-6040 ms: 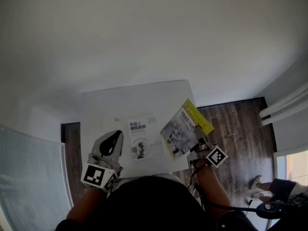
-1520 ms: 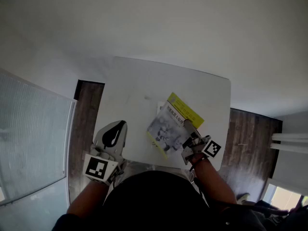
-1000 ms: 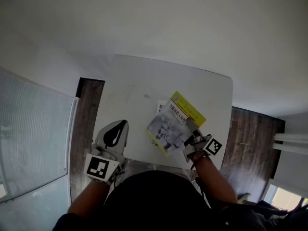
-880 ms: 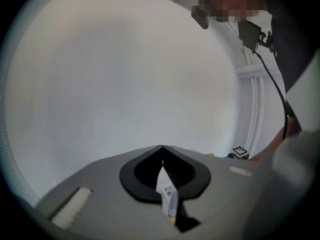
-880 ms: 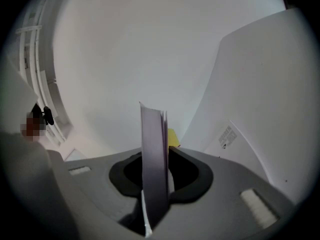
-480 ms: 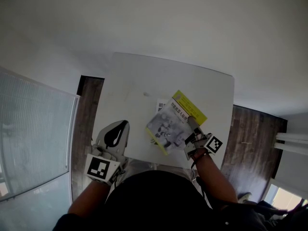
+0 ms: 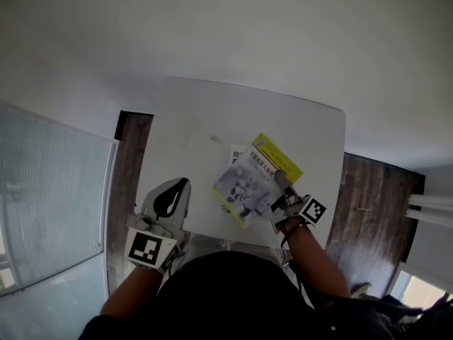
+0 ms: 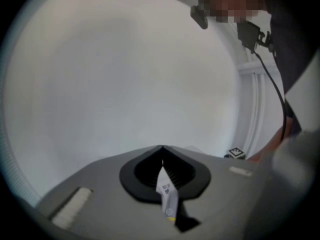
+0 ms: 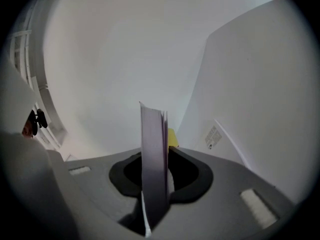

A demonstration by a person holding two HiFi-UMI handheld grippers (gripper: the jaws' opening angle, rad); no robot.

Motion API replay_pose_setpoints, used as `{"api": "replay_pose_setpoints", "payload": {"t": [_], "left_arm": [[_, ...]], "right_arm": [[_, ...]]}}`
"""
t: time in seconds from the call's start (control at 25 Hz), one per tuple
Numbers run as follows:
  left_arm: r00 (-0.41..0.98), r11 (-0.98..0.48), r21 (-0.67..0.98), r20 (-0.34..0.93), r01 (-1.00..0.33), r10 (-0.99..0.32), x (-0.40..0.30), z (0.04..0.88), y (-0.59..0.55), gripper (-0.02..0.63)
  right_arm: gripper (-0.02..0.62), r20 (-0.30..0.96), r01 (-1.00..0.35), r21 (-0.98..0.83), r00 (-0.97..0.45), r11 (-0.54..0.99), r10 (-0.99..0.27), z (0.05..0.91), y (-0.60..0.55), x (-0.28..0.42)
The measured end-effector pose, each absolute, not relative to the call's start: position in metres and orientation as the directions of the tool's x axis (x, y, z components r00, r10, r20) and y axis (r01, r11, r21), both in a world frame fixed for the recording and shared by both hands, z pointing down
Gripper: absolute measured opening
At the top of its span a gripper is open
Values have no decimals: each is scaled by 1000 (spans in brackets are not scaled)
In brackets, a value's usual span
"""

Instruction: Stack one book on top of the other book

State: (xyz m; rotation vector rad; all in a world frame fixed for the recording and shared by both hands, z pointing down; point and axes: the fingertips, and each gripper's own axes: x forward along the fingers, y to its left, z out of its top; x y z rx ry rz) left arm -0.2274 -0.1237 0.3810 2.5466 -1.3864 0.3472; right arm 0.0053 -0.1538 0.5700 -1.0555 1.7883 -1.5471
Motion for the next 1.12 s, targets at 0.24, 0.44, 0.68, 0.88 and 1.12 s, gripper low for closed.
{"api": "replay_pose_setpoints", "payload": {"t": [0.24, 0.44, 0.68, 0.88, 1.12], "left_arm": [[521, -518, 99, 312, -850, -795, -219, 376, -126, 6], [512, -510, 95, 318, -855, -798, -218, 377, -128, 6], [501, -502, 88, 329, -860, -800, -219, 378, -123, 6], [493, -496, 83, 336, -865, -803, -220, 379, -122, 6], [471, -476, 73, 342, -876, -813, -222, 375, -115, 6]], "right_arm": [[84, 116, -209, -978, -553, 3, -825, 580, -154, 8], [84, 151, -210, -977, -568, -34, -809, 593, -152, 4], [84, 170, -223, -974, -567, -49, -806, 600, -152, 8], [84, 186, -213, -974, -563, -76, -806, 608, -153, 9], [84, 188, -211, -974, -573, -77, -798, 610, -154, 10]]}}
